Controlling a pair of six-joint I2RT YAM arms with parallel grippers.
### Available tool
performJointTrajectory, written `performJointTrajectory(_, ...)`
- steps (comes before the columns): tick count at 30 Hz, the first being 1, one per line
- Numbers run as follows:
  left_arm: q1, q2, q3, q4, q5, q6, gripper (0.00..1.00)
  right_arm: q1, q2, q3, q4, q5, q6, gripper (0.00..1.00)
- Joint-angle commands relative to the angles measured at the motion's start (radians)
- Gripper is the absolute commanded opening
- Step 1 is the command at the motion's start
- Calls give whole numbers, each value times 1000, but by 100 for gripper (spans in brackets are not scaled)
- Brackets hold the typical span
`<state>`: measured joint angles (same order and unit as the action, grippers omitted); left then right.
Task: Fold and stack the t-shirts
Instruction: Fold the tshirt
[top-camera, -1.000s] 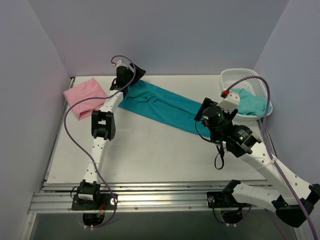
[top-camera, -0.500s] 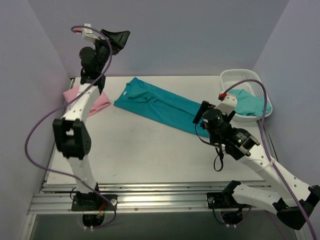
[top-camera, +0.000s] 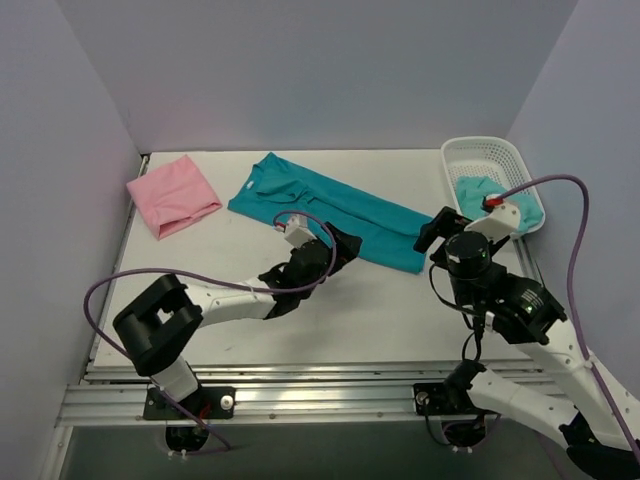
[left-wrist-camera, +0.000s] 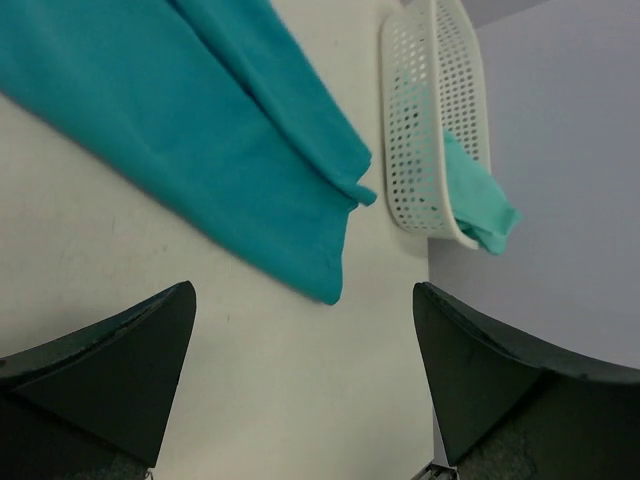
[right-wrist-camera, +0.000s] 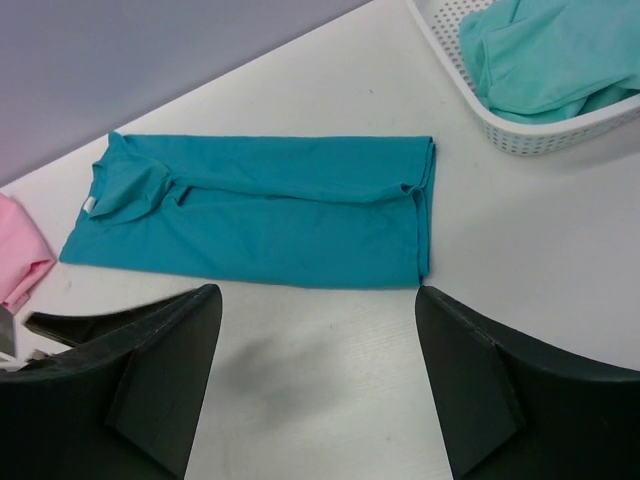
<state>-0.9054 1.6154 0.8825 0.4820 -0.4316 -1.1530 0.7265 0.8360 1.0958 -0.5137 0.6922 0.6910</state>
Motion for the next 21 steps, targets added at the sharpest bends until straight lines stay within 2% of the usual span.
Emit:
performJointTrajectory(1,-88,7,76,-48,-196,-192,98,-6,-57,52,-91,75,15,74)
performJointTrajectory(7,-162,198,310,-233,-199,-316,98,-6,-124,62,-137,90,27,74)
performJointTrajectory(14,-188,470,547,-287,-131,-398,100,-4,-166,95,-201,118,35,75)
performJointTrajectory(17,-191,538,622,-315,-105,-421,100,-4,-182,111,-227,135,35,75)
performJointTrajectory(18,-194,549,639,-345,-98,-427,96,-6,-189,113,-236,139,33,75)
performJointTrajectory(21,-211,560,677,-402,-101,-435,95,-4,-199,113,-247,155,35,75)
